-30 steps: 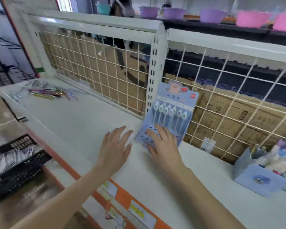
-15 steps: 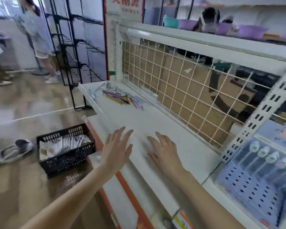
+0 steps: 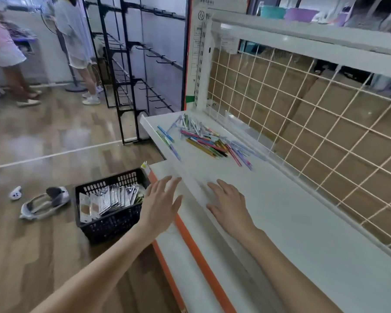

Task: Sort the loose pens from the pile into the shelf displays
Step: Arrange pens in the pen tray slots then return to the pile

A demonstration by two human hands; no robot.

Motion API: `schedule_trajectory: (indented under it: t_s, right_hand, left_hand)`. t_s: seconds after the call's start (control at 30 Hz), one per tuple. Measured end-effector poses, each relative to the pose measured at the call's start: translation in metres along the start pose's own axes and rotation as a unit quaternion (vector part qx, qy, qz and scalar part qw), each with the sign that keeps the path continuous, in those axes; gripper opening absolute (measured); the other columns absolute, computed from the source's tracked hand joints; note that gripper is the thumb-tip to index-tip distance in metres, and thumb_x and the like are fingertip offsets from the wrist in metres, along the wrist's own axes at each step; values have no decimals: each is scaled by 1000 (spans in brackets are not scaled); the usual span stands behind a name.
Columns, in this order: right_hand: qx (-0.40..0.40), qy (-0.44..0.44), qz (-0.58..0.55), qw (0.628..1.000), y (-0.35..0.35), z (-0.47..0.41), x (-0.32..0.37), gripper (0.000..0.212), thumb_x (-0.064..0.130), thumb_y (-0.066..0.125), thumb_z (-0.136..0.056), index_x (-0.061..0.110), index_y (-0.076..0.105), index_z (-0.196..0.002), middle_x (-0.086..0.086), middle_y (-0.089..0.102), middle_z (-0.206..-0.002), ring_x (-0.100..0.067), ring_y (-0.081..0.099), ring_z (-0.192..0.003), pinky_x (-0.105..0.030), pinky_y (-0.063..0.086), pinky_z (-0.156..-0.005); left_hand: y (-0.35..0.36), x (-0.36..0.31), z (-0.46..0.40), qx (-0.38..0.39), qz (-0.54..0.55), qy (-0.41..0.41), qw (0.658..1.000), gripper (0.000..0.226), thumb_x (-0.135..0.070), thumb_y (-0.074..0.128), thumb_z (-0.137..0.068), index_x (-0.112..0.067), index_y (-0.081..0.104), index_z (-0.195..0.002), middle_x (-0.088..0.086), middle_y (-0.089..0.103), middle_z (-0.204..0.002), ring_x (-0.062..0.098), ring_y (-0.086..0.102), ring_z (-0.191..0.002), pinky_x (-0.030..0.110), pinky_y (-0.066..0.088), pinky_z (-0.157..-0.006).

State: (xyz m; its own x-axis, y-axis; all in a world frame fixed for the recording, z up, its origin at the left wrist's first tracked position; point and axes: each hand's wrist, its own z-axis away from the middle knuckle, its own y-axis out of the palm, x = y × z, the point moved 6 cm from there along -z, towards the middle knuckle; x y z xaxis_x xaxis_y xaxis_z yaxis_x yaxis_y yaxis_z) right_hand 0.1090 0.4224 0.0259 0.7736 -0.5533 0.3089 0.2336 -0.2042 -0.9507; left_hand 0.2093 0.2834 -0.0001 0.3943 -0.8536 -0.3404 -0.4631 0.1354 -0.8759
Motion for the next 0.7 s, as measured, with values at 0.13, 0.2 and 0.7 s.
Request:
schedule_trajectory:
  t_s: [0.13,0.2,0.7]
  right_hand:
    - [7,16,-5,1000,5,-53,-5,54,30,44,-97,27,22,-146,1,15,-156,-19,16,-141,-30,14,-110]
    - [5,17,-9,1000,8,-82,-7,52,29,43,-98,26,23,-146,1,17,-156,-19,17,-141,-29,14,-110]
    - [28,6,-170,985,43,-255,30,39,27,51,-95,15,50,-132,-2,51,-131,-16,45,-120,-27,35,-104]
  left_hand:
    - [10,27,-41,4,18,-23,1000,56,-49,32,-90,-16,50,-133,11,54,-131,32,53,-118,45,37,-101]
    - [15,41,-65,4,26,-25,999,62,-52,26,-88,-16,50,-133,11,54,-131,32,52,-119,46,37,-101]
    - [55,149,-232,34,54,-86,994,56,-37,59,-89,-9,45,-136,15,40,-142,31,33,-134,42,25,-110]
